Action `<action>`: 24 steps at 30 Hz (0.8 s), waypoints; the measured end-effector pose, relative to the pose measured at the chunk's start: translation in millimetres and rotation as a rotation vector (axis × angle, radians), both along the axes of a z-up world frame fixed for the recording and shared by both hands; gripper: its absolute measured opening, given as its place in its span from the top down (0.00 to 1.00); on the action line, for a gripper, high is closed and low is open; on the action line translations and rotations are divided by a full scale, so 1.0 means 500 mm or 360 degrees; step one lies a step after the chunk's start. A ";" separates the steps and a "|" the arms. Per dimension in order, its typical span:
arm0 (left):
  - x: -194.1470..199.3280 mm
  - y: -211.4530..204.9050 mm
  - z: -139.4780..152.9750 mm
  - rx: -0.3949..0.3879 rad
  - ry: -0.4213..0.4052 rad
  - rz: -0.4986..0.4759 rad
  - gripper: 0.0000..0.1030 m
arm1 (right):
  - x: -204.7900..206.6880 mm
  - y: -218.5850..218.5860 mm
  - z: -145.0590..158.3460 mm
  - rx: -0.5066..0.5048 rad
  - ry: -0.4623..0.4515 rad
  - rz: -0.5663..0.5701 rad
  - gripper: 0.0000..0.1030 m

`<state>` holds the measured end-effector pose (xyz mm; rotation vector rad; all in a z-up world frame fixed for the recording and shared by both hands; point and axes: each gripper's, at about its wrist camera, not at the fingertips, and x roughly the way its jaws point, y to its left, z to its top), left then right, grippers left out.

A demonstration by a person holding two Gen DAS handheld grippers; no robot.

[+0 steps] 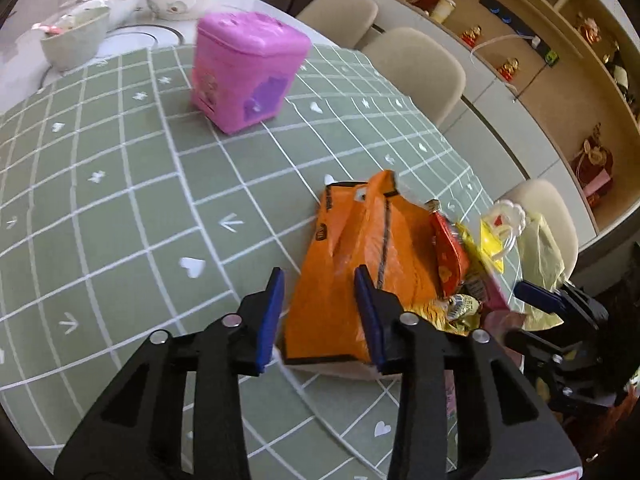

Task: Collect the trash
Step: 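Grasp the orange plastic bag with the left tool while the right tool grasps the gold snack wrapper, then lift the orange bag with the left tool while the right tool lifts the gold wrapper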

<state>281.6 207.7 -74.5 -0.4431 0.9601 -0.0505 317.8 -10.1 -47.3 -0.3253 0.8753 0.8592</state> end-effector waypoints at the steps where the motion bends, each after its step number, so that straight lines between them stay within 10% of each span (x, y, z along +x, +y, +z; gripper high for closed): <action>1: -0.008 0.008 0.011 0.0013 -0.0019 0.0017 0.61 | 0.009 0.015 -0.006 -0.0030 0.0013 0.0037 0.51; 7: -0.042 0.031 0.049 0.0027 -0.0101 0.0042 0.57 | 0.043 0.073 -0.065 -0.0169 0.0082 0.0122 0.53; 11: -0.047 0.024 0.046 0.0024 -0.0098 0.0035 0.55 | 0.049 0.064 -0.054 -0.0131 0.0155 0.0058 0.87; 24: 0.003 -0.024 0.009 0.0083 -0.0035 -0.0001 0.54 | 0.044 -0.105 0.053 0.0170 0.0201 -0.0503 0.91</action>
